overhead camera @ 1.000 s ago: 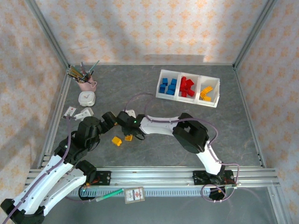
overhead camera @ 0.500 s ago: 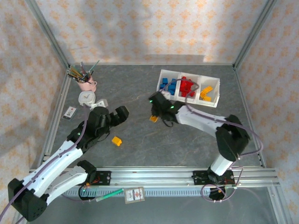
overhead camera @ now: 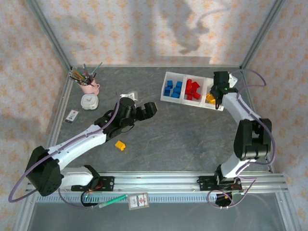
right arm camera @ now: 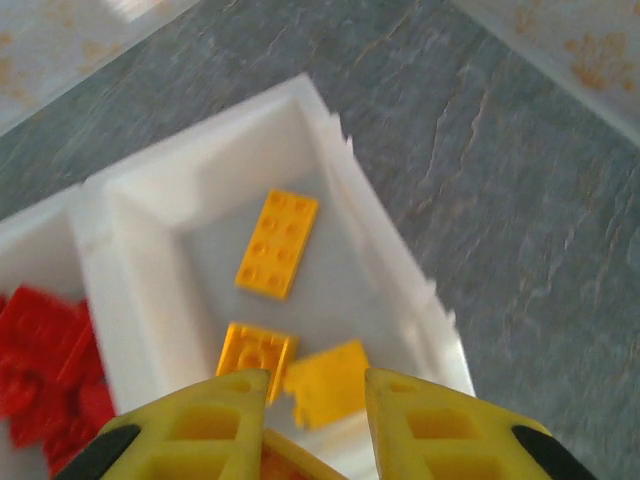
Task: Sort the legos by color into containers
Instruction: Place the lego in the container, then pick up the lego from the middle-left of the table.
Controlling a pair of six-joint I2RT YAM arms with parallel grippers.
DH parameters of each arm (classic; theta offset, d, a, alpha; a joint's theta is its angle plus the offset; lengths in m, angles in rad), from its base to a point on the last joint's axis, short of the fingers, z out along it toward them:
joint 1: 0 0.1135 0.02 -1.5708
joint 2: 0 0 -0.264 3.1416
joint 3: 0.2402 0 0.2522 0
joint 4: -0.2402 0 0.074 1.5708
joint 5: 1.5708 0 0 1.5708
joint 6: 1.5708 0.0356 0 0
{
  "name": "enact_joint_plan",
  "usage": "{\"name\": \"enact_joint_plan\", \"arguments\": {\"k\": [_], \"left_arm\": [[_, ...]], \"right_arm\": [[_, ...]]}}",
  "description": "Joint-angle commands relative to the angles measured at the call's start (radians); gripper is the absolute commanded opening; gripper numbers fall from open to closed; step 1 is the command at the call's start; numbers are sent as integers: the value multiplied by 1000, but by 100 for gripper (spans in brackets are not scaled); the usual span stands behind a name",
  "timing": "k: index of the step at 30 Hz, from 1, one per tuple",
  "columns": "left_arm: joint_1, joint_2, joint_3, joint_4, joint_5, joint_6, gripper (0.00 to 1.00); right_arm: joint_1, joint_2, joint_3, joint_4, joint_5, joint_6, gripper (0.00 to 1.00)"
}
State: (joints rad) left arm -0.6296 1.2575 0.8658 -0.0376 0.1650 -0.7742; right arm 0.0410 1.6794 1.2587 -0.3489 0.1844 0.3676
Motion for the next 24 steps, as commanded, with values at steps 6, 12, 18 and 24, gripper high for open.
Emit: {"name": "enact_joint_plan", "arguments": {"k": [6,12,18,24], "left_arm": [[-4,26,50,43,15,50,99],[-4,7,36,25,-16,69,99],[1,-60,-9,6,-66,51,99],[20,-196,-88,-76,-122,16,99]], "right_arm": [[-21,226,231,4,43,-139,48],[-5,161,206,0,-28,-139,62],[135,-5,52,31,-158,-119,68],[349,-114,-53,28,-181,-96,74]]}}
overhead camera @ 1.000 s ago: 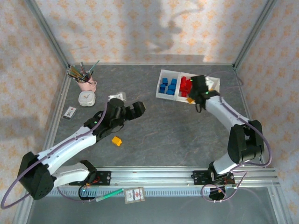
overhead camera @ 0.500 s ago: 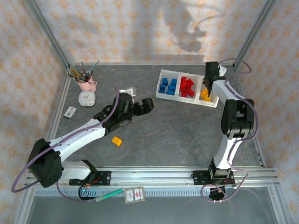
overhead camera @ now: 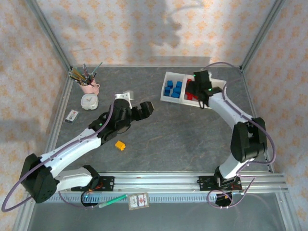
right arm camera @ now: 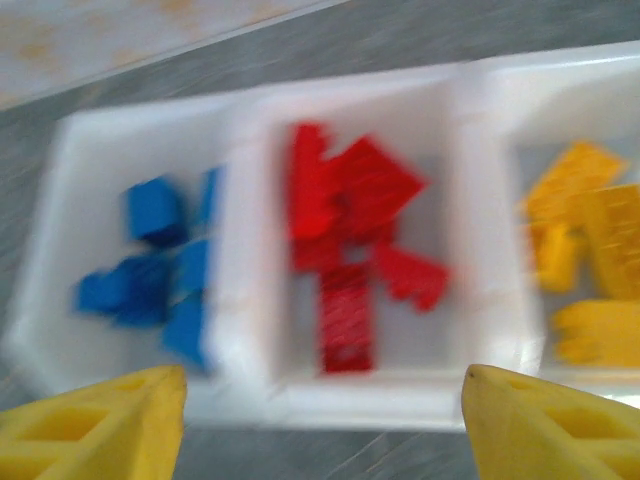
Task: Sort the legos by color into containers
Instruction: Pick up the lego from the middle-left of the table.
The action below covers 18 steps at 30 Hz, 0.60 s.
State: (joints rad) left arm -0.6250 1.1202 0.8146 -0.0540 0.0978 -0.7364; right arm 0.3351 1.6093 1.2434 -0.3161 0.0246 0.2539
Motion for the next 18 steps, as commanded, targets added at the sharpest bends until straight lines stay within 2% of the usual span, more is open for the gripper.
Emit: {"name": "enact_joint_plan", "arguments": {"k": [1,8,14,18], "left_arm": [[23,-88,-52,-83,-62,-31,99],[95,-299,-135,-270,-130,-92,99],[135,-421,-145,-440,-182,-133,99],[140,-452,-129,-525,-222,-147,99]], "right_arm": [[95,-54,-50,-3,-23,20,75],[367,-10,-50,8,-44,3,81],[561,157,46,29,-83,-58,83],[628,292,167,35,-123,-116,85]]}}
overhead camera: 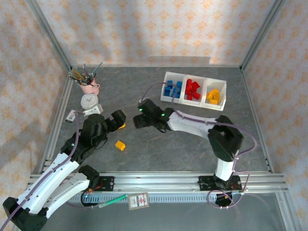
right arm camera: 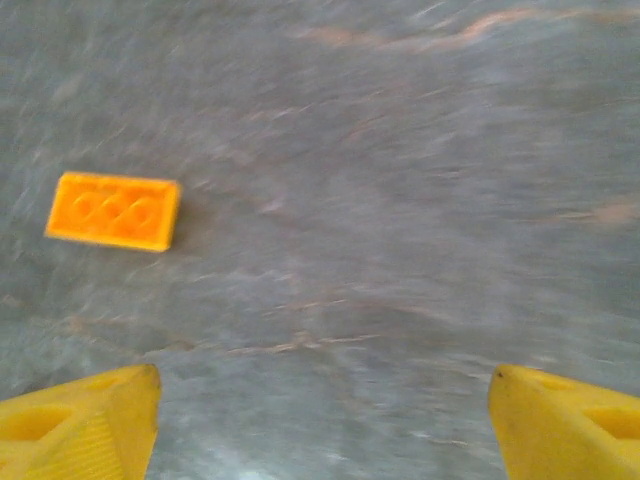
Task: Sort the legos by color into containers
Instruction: Pick up the lego from the middle-left of the table.
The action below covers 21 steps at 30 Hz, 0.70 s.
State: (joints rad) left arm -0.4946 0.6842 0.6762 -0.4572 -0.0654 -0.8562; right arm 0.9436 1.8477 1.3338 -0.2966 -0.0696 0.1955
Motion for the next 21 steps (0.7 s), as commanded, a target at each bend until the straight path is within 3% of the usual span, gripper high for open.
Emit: {"name": "enact_joint_plan", "arguments": {"k": [1,8,21], "left_arm": [[8,-21,13,-137,-69,-30,99],[14,-81,16,-207,-116,-63,99],[17,-122,12,-244,-163,-95,99]], "right_arm": [[30,91,112,14,-43,-67,85],[70,306,306,-20,-80,-150,86],[70,529,552,-128,-40,-215,87]]}}
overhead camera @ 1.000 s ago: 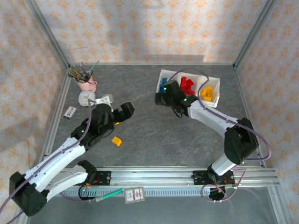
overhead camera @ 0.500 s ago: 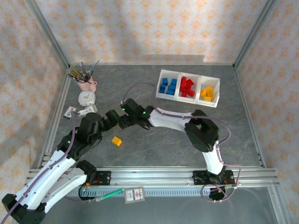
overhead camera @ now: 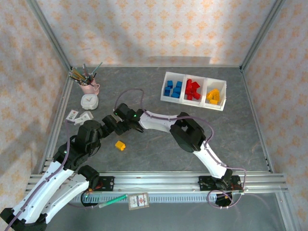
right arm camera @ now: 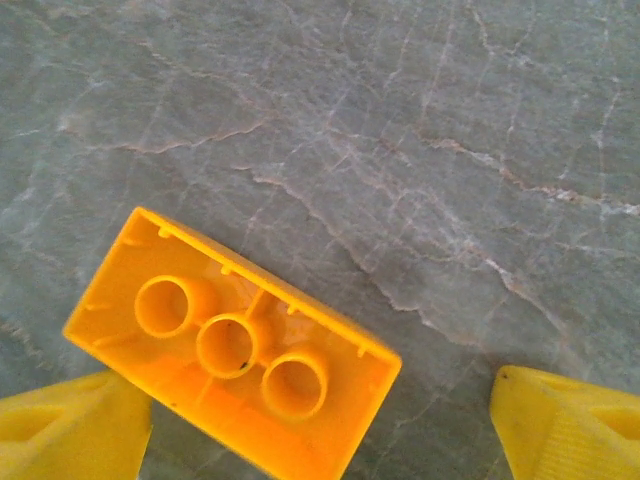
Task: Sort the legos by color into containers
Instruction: Pick up the lego from the middle-left of the table.
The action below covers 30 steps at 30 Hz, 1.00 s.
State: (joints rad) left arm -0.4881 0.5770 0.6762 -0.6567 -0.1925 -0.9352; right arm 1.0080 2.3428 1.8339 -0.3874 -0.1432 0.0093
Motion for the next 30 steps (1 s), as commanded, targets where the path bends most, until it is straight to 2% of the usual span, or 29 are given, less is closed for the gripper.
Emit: {"name": "enact_joint_plan", "arguments": {"k": [1,8,21,26,30], "left_arm": [[10,-17,10,-44,-38,-17,99],[11,-20,5,-37,-36,-27,99],[11,-6,6,-1,-10,-17,99],[12,6,20,30,24,16,99],[13,40,30,82,75,52,99]], "right_arm": [[6,48,72,-42,52,-30,87],[5,124,179,-70,63,-32,77],[3,67,141,-70,36,-18,30],[-16,-43,55,-56,42,39,24],[-59,-211,-114,-1,57,117,24]]}}
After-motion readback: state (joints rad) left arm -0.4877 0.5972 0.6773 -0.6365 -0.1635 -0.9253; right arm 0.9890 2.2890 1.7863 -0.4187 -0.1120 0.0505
